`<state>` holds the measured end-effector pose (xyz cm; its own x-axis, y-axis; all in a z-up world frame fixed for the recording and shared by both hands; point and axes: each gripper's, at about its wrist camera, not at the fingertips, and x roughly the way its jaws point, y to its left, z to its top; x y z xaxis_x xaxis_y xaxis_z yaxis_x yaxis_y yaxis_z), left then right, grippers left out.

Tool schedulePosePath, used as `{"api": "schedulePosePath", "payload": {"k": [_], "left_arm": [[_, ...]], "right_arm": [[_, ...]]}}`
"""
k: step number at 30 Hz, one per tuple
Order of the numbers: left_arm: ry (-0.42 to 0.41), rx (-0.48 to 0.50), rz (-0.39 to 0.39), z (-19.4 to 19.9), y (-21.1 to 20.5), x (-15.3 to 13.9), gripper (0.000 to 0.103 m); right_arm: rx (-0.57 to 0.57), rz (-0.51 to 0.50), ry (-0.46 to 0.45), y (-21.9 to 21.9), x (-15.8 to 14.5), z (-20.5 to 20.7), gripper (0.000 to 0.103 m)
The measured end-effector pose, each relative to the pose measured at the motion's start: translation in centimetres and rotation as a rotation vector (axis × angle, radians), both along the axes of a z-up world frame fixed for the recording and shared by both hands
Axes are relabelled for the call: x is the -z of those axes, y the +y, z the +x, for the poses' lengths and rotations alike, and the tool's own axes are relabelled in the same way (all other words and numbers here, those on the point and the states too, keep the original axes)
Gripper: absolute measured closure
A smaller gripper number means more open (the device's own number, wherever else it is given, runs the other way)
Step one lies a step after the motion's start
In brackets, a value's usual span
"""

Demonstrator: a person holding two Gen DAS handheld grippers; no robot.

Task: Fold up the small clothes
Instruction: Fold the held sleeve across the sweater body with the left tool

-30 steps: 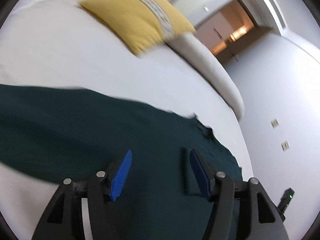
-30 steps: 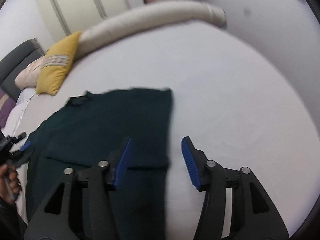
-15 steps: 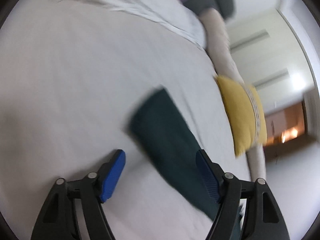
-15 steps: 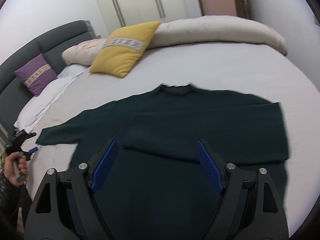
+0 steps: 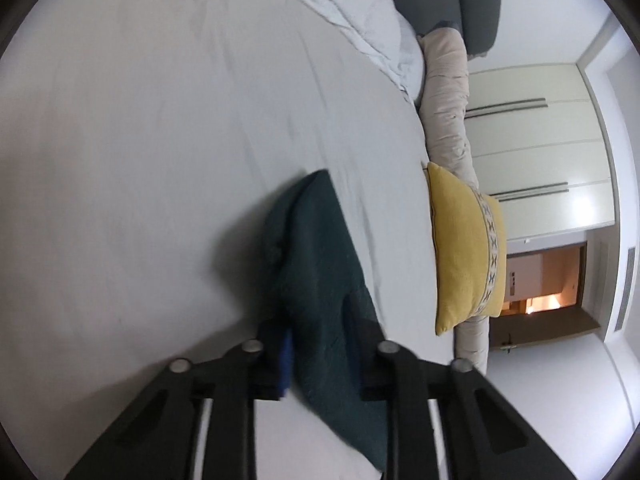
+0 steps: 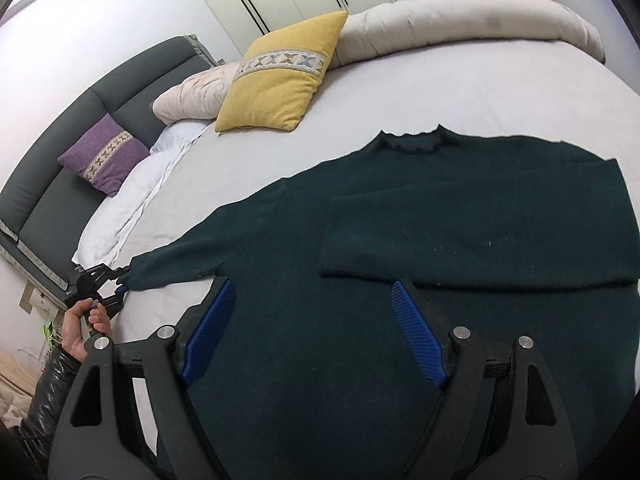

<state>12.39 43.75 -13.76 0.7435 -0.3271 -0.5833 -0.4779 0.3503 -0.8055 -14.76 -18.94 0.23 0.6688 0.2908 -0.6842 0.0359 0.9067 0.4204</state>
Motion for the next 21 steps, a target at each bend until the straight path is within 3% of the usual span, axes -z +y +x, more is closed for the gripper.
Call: {"api": "schedulePosePath", "payload": {"k": [1,3,8,12,15,18,21], "left_arm": [[-0.002,-0.011,-0.012,-0.2,-0.1,0.0,0.096],[-0.021,-0.038,-0.016,-0.4,-0.3,-0.5,0.096],[-0.099,-0.01,0.099,0.0,-2.9,-4.8,0.096],[-0.186,0.209,0.287,2.0,-10.7,-10.0,0.096],[-0.236,0.408,0.412,2.9,-19.2,-12.3,0.095],[-0.273,0.59,0.52,2.8,-27.9,-12.8,0.095],[-0.28,0.738,0.592,1.7,-35.4,-11.4,0.095]], "right_arm": [[0.002,0.003,0.0,-0.2,0.0,-0.1,0.024],[0.006,0.007,-0.003,-0.6,0.0,-0.5,0.024],[0.032,0.027,-0.008,-2.3,0.2,-0.8,0.024],[0.065,0.047,-0.009,-3.4,0.7,-0.9,0.024],[0.097,0.066,-0.005,-4.4,1.3,-1.1,0.024],[0.133,0.092,0.001,-5.7,1.9,-1.4,0.024],[0.163,0.112,0.006,-7.2,2.4,-1.8,0.024]]}}
